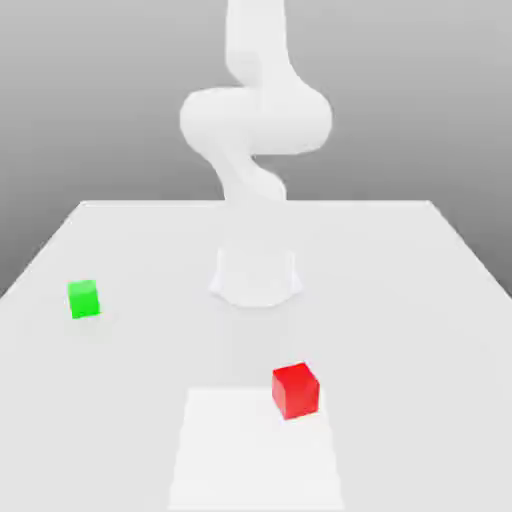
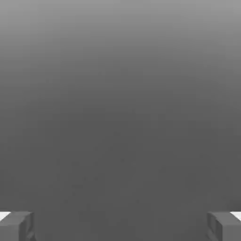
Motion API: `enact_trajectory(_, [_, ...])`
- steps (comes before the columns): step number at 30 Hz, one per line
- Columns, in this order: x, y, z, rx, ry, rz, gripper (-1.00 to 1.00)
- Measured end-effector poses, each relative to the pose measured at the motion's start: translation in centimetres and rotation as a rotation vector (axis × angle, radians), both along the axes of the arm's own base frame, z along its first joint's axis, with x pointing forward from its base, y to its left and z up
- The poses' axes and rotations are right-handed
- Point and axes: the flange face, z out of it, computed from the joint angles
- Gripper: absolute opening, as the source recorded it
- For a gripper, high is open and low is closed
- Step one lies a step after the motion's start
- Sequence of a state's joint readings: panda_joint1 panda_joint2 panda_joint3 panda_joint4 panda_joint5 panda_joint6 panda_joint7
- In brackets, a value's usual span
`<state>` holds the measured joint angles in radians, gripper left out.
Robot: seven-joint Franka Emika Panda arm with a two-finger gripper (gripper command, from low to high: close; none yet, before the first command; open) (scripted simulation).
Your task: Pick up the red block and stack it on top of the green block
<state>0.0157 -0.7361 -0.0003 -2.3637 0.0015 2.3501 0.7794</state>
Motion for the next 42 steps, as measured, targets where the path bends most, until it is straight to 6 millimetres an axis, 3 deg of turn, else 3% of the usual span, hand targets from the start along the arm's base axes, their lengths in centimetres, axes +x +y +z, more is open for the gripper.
enact_trajectory(4, [3.5, 1.3, -9.9, -0.026, 0.148, 0.061, 0.0])
enact_trajectory(9, [4.4, 2.9, -22.4, -0.06, 0.332, 0.141, 0.0])
enact_trajectory(13, [2.4, 4.0, -32.5, -0.089, 0.49, 0.212, 0.0])
enact_trajectory(17, [-2.1, 4.8, -42.8, -0.122, 0.66, 0.29, 0.0])
enact_trajectory(20, [-3.5, 5.1, -47.5, -0.131, 0.707, 0.315, 0.0])
enact_trajectory(24, [-3.9, 4.9, -51.2, -0.131, 0.713, 0.315, 0.0])
enact_trajectory(25, [-3.9, 4.9, -51.6, -0.131, 0.713, 0.315, -1.0])
enact_trajectory(32, [-3.9, 4.9, -51.6, -0.132, 0.714, 0.315, -1.0])
enact_trajectory(39, [-3.9, 4.9, -46.2, -0.132, 0.714, 0.315, -1.0])
enact_trajectory(42, [-3.5, 1.7, -44.6, -0.088, 0.714, 0.178, -1.0])
